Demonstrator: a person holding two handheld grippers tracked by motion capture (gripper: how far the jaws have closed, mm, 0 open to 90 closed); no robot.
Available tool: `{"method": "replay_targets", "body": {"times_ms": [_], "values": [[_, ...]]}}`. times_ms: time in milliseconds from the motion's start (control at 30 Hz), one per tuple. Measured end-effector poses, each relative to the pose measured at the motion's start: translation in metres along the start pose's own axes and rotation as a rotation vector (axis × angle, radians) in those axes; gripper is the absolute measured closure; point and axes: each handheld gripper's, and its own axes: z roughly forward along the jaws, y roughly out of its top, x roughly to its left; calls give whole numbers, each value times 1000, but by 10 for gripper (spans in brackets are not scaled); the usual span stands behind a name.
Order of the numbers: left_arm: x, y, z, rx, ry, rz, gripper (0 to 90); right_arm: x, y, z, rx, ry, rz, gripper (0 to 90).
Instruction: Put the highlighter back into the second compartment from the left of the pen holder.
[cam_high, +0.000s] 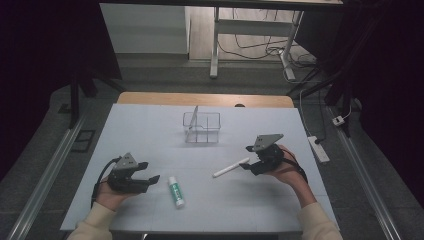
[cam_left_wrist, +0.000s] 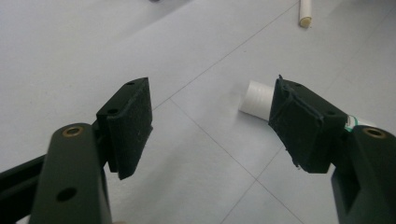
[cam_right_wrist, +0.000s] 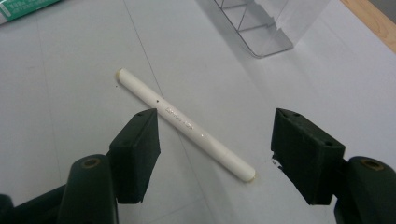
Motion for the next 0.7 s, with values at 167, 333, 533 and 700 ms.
{"method": "replay_targets", "body": {"times_ms": [167, 333, 533, 700], "values": [[0, 0, 0, 1, -1, 1, 302, -1, 5, 8, 13, 35, -28, 306], [-1, 0, 0, 1, -2, 2, 302, 4, 11, 15, 41, 76, -75, 297], [-1, 0, 1, 2, -3, 4, 302, 8, 17, 25, 55, 116, -117, 292], [-1, 0, 0, 1, -2, 4, 302, 10, 22, 33, 74, 134, -140, 288]]}}
